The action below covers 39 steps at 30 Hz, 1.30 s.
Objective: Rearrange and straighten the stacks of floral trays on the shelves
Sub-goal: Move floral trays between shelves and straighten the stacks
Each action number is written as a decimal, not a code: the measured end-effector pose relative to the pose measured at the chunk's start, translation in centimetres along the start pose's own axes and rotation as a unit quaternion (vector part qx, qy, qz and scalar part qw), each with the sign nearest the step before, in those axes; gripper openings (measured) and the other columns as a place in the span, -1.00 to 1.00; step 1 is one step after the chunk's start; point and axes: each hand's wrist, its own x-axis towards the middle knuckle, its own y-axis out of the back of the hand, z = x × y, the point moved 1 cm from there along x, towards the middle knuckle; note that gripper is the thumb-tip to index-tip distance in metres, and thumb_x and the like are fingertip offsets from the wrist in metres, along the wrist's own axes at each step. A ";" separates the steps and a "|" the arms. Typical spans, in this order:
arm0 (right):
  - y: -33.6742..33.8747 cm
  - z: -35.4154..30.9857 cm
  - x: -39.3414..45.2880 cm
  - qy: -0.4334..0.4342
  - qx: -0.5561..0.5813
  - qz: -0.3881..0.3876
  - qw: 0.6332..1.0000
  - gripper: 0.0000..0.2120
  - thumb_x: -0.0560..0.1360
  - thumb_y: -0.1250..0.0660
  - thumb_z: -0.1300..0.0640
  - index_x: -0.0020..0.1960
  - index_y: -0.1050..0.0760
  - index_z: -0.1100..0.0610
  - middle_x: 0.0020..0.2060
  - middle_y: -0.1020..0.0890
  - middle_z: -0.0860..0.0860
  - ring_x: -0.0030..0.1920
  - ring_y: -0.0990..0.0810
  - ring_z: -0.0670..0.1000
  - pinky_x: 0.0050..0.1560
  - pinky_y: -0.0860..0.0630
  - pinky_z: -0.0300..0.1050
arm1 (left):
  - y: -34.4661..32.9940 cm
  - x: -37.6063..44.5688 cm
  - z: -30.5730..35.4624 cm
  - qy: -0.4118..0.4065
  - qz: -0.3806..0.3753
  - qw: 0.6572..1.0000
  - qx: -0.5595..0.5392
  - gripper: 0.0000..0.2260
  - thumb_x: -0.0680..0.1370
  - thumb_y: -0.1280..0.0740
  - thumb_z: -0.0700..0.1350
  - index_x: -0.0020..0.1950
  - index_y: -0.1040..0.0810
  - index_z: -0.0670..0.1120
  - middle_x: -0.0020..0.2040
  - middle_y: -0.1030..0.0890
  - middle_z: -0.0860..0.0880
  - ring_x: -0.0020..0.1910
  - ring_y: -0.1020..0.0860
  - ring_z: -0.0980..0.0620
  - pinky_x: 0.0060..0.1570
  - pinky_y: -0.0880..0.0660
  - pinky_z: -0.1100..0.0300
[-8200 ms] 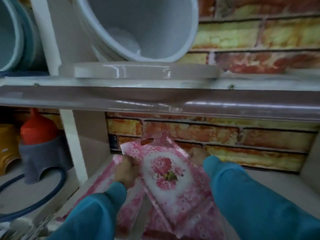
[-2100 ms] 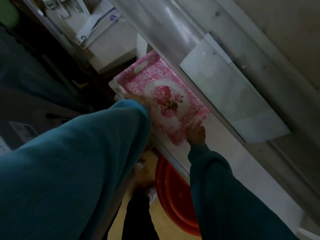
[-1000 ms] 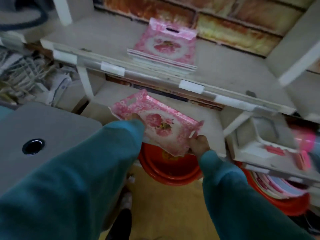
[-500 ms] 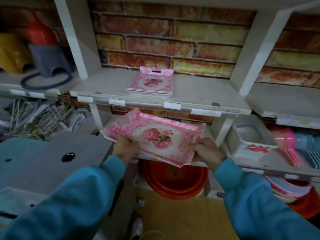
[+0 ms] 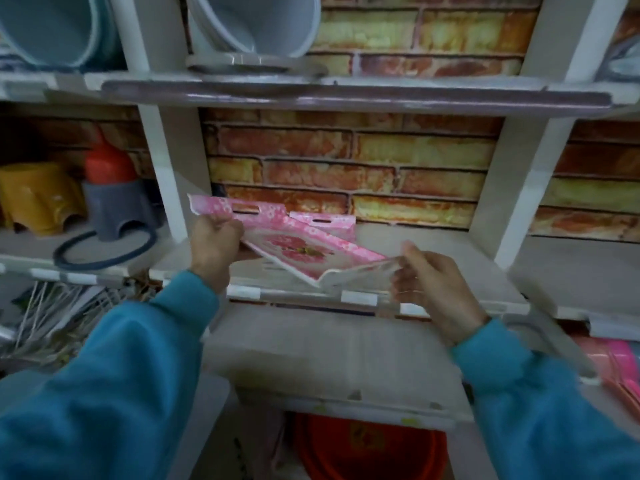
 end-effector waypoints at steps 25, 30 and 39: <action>-4.6 11.7 30.8 0.008 -0.482 -0.038 0.875 -0.61 0.55 -0.18 -0.04 -0.42 -0.31 0.04 -0.49 -0.46 -0.08 -0.47 -0.43 -0.11 -0.44 -0.32 -0.23 | -10.8 29.5 -16.3 -0.065 -0.170 0.934 0.306 -0.86 0.50 -0.38 -0.20 -0.06 -0.61 0.05 -0.34 -0.65 0.14 -0.39 -0.59 0.27 -0.23 -0.58 0.31; -4.2 13.4 31.9 0.025 -0.532 -0.054 0.845 -0.63 0.52 -0.14 -0.11 -0.43 -0.27 -0.02 -0.49 -0.42 -0.13 -0.44 -0.44 -0.10 -0.43 -0.26 -0.25 | -11.6 30.3 -18.0 -0.081 -0.227 0.877 0.416 -0.79 0.52 -0.32 -0.11 0.13 -0.61 -0.06 -0.12 -0.72 -0.08 -0.10 -0.68 -0.06 -0.05 -0.61 0.04; -3.8 15.8 33.0 -0.014 -0.545 -0.060 0.836 -0.64 0.46 -0.12 -0.22 -0.35 -0.36 0.01 -0.37 -0.56 -0.05 -0.30 -0.58 0.00 -0.25 -0.54 -0.10 | -12.2 30.8 -20.7 -0.094 -0.237 0.817 0.518 -0.73 0.56 -0.21 -0.06 0.22 -0.51 -0.09 0.10 -0.66 -0.17 0.09 -0.61 -0.19 0.07 -0.55 -0.02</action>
